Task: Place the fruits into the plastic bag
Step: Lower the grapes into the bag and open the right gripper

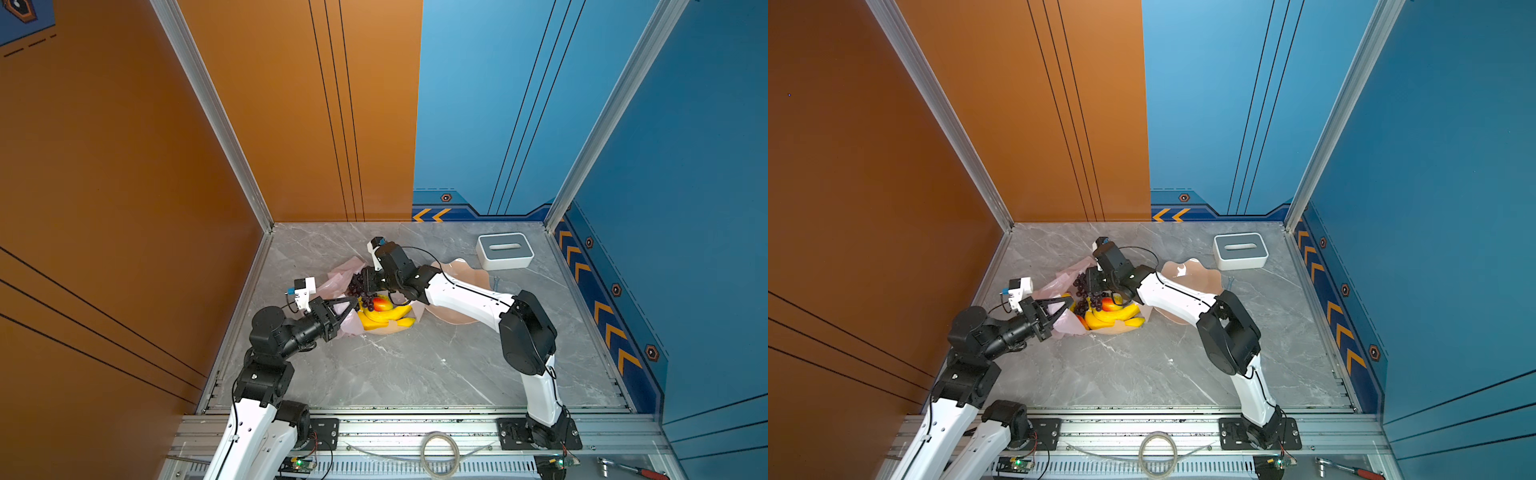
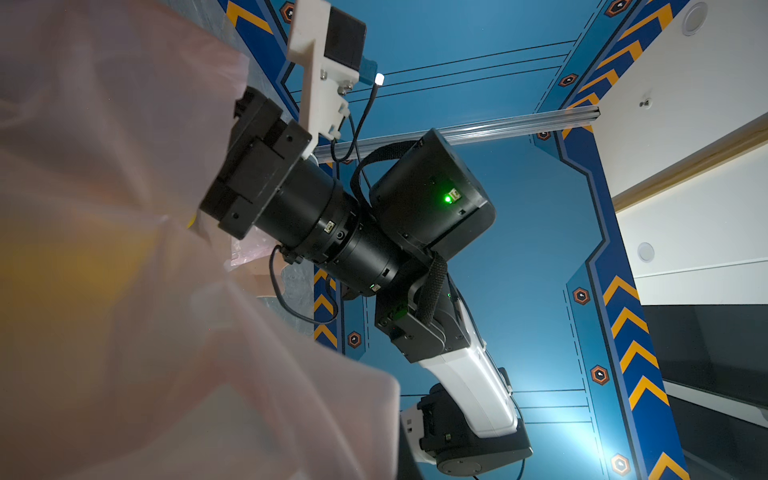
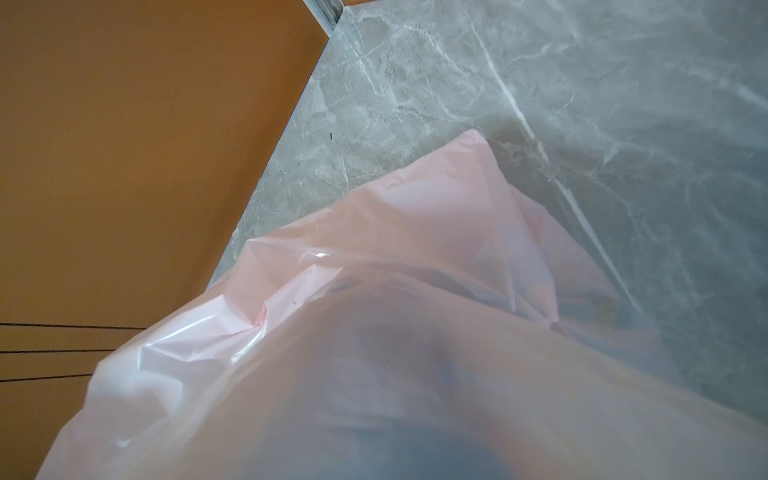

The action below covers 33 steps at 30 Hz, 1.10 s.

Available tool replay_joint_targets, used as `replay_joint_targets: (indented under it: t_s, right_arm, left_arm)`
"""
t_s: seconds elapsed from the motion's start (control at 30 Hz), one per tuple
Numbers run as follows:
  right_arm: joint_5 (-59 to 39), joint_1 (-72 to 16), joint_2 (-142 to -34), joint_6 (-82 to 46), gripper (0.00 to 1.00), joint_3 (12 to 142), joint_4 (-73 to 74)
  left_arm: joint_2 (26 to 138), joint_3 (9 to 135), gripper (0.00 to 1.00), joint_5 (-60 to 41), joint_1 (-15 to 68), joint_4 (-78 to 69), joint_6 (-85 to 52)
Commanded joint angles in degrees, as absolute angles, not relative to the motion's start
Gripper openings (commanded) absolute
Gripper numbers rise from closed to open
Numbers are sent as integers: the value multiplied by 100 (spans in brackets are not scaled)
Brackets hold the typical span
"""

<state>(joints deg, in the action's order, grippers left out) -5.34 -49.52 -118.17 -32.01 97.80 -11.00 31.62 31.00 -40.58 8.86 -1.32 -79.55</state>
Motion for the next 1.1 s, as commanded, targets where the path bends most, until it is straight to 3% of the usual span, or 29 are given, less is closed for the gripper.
replay_joint_targets:
  t_s: [0.0,0.27,1.07]
  right_arm:
    - [140,-5037,-12117,-2531,43,10016,-1605]
    - [552,-5064,-12430,-2355,45,10256,-1869]
    - [192,-4860,-12533,-2575,76,10257,-1960]
  left_arm:
    - [3147,2995,0,-4048,923,-369,-7988]
    - [3181,2914,0,-4069,903,-412,-7987]
    - [3243,2769,0,-4112,826,-530,-8024]
